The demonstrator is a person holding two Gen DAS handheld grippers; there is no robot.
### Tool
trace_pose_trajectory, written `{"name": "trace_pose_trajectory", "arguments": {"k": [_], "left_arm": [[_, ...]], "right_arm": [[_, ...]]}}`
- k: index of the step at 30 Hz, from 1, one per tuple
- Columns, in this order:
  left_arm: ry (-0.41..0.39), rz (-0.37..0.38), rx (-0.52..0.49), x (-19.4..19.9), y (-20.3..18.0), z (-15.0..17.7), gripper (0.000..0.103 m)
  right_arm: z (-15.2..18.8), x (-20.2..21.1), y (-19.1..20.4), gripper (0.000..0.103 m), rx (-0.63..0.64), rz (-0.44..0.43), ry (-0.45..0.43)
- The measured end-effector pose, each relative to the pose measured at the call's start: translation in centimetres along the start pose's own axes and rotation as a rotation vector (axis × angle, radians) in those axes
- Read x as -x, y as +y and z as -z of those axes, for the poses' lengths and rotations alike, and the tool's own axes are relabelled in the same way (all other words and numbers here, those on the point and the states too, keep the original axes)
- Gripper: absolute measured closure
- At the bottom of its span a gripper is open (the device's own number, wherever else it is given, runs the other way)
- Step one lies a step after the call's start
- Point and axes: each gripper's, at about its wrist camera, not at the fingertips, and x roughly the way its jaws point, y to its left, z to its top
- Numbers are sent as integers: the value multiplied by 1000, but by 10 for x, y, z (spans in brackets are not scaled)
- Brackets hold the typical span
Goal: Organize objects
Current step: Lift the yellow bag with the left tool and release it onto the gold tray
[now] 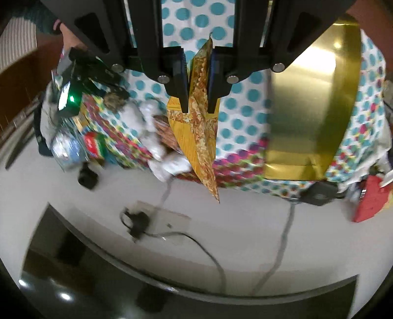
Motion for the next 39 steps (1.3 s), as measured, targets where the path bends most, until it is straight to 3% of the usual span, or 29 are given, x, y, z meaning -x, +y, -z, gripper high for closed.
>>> {"name": "trace_pose_trajectory", "arguments": {"k": [8, 14, 19, 29, 39], "left_arm": [[-90, -129, 44, 35, 41, -24, 90], [-119, -194, 106, 37, 78, -48, 90], [-61, -242, 135, 12, 110, -63, 90], [102, -252, 162, -57, 152, -71, 90], [143, -259, 167, -80, 179, -82, 90]], "right_arm": [[1, 0, 1, 53, 8, 10, 0], [1, 0, 2, 53, 7, 10, 2], [0, 0, 2, 53, 4, 7, 2], [1, -2, 2, 52, 9, 12, 11], [0, -2, 3, 52, 15, 22, 15]]}}
